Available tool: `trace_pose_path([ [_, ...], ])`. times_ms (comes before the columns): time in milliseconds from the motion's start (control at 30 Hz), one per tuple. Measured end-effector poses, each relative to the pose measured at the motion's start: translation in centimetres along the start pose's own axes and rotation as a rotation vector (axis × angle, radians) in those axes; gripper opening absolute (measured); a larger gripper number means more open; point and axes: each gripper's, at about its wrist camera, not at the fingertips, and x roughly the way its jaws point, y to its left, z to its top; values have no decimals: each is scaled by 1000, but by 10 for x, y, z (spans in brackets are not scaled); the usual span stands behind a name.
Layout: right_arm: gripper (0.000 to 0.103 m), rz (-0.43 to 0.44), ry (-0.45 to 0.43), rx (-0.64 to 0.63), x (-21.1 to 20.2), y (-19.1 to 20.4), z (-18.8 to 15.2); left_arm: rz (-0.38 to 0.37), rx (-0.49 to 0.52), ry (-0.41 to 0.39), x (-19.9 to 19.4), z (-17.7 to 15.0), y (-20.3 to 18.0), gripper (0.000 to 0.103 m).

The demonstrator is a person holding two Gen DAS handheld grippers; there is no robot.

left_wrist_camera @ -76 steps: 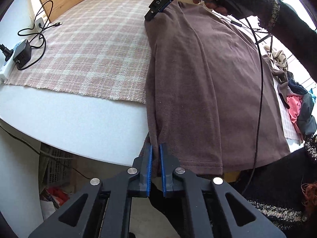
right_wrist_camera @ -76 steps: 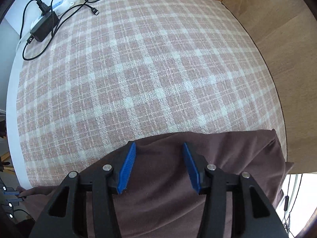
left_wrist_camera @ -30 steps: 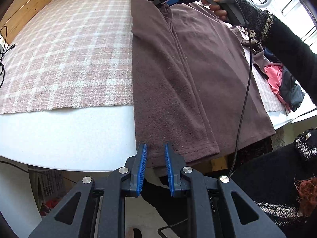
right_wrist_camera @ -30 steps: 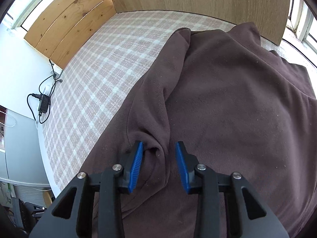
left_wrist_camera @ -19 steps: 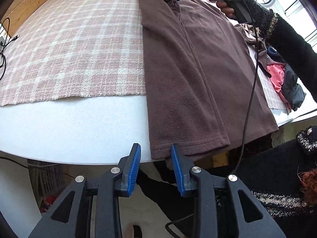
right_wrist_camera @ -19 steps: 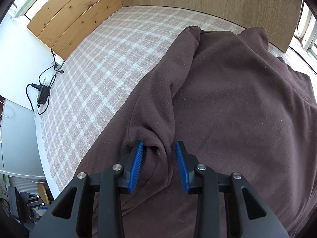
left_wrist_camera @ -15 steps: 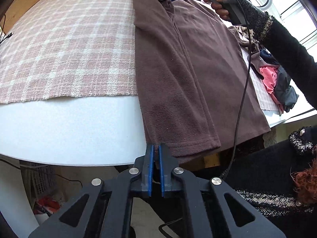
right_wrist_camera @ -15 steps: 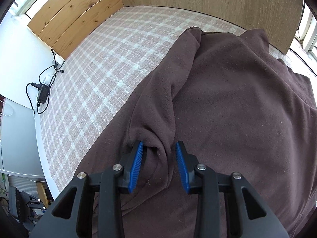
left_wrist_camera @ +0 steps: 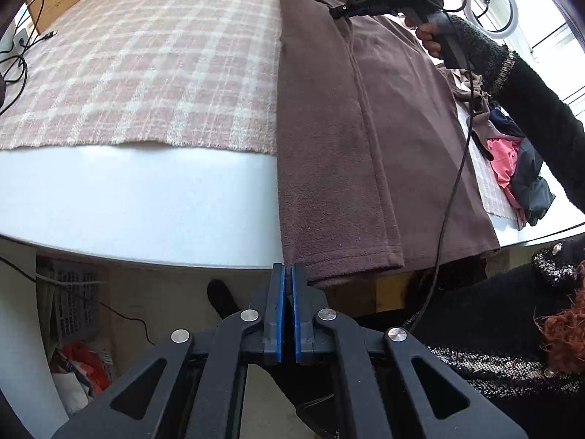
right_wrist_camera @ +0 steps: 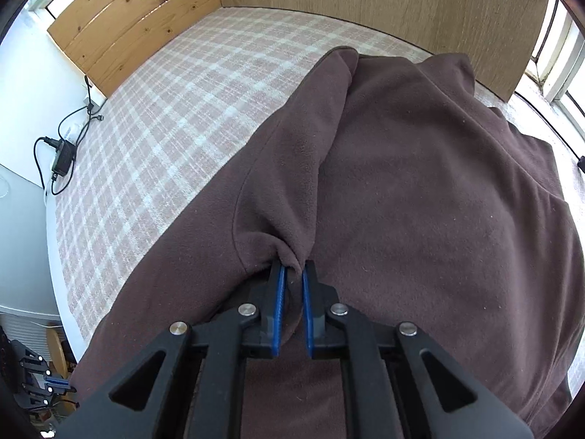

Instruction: Fold clothes

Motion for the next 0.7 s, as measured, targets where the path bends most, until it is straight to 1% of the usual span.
trace_pose_path([
  [67, 9, -14, 7, -14, -2, 3, -3, 6, 15, 4, 2, -2, -5, 3],
  [133, 10, -29, 43, -32, -1, 4, -1, 15, 37, 11, 1, -2, -9, 3],
  [167, 11, -38, 60, -30, -3, 4, 1, 31, 40, 15, 1, -2, -10, 3],
  [200, 15, -57, 70, -32, -7, 5, 3, 41, 42, 21, 2, -1, -11, 3],
  [233, 22, -77, 79, -35, -12, 7, 4, 51, 46, 30, 2, 0, -12, 4],
  [267, 29, -93, 56, -48, -20, 9, 6, 76, 49, 41, 0, 0, -13, 4],
  [300, 33, -107, 28, -63, -30, 12, 8, 104, 50, 44, -3, 0, -13, 4],
  [333, 40, -93, -1, -69, -38, 13, 11, 134, 51, 43, -8, 0, -14, 4],
  [367, 47, -68, -21, -60, -42, 13, 16, 164, 45, 21, -16, 2, -15, 3],
  [400, 50, -41, -38, -50, -46, 12, 21, 176, 38, -6, -24, 5, -18, 3],
  [433, 53, -22, -40, -37, -44, 11, 29, 157, 42, -34, -29, 10, -25, 4],
  [467, 54, -27, -27, -28, -36, 11, 35, 138, 52, -57, -33, 15, -33, 6],
  [500, 54, -35, -13, -19, -28, 10, 41, 120, 89, -58, -28, 21, -45, 15],
  [533, 54, -43, 1, -11, -19, 10, 47, 102, 125, -59, -22, 27, -58, 21],
  [567, 54, -54, 20, -2, -11, 9, 50, 87, 161, -58, -17, 33, -70, 23],
  [600, 54, -57, 44, 6, -2, 9, 50, 89, 191, -47, -8, 36, -78, 22],
  [633, 51, -58, 68, 13, 8, 9, 51, 88, 217, -35, 1, 39, -85, 22],
  [667, 26, -26, 82, 18, 12, 9, 48, 75, 219, -14, 11, 41, -86, 22],
  [700, 12, 11, 95, 22, 16, 9, 45, 63, 222, 8, 20, 43, -88, 22],
])
